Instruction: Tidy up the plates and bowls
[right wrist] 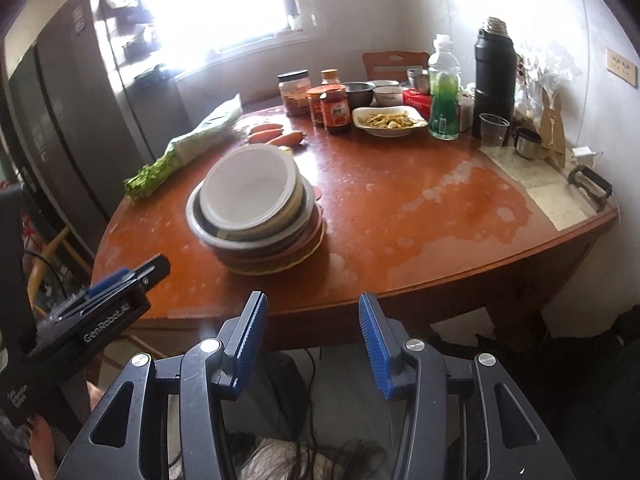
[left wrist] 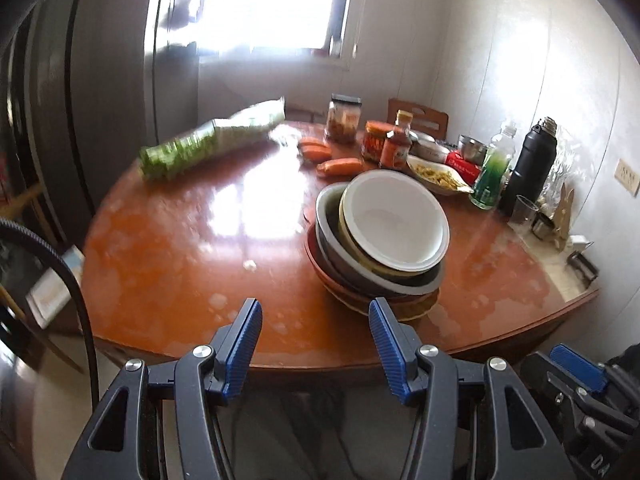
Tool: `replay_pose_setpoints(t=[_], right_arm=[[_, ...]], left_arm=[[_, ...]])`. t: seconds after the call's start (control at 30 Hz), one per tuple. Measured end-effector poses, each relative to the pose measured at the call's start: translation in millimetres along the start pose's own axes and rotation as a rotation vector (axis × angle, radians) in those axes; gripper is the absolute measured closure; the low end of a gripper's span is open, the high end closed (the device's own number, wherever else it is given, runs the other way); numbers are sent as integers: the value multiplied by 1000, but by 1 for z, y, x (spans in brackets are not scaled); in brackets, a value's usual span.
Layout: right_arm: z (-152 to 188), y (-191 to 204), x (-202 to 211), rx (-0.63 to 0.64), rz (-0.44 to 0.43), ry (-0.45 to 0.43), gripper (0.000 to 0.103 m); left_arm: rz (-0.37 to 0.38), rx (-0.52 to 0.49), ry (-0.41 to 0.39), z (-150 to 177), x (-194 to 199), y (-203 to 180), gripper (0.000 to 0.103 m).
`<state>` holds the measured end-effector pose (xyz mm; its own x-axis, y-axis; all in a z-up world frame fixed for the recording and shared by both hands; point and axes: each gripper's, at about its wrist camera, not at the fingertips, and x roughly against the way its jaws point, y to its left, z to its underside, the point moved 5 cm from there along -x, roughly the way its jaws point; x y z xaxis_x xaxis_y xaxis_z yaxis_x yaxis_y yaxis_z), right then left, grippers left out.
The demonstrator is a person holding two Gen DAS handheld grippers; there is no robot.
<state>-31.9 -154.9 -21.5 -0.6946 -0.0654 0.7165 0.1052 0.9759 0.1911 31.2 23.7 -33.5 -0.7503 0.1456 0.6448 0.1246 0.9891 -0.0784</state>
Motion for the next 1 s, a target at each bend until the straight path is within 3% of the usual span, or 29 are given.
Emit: replay_pose_setpoints(t=[0.1, 0.2, 0.37, 0.57, 0.83, 0.93, 1.0], right_arm=[[4, 5, 3, 27, -16, -7, 54], [8, 7, 6, 43, -21, -19, 54], [16, 8, 6, 55, -17, -18, 54], [18, 9, 7, 59, 18, -53, 54], [24, 17, -8, 80, -38, -6, 54], [23, 21, -12, 96, -90, 7, 53], [23, 20, -14, 97, -81, 15, 53]], left_arm=[[-46, -18, -36, 4, 9, -4, 48], [-13, -15, -31, 8, 10, -7, 48], [-55, -31, -70, 9, 20, -4, 48], [-42, -29, -74, 12, 27, -3, 48], [-89, -68, -78, 14, 28, -6, 48], [-82, -80, -73, 15, 25, -9, 48], [-81, -86, -72, 16, 24, -12, 48]])
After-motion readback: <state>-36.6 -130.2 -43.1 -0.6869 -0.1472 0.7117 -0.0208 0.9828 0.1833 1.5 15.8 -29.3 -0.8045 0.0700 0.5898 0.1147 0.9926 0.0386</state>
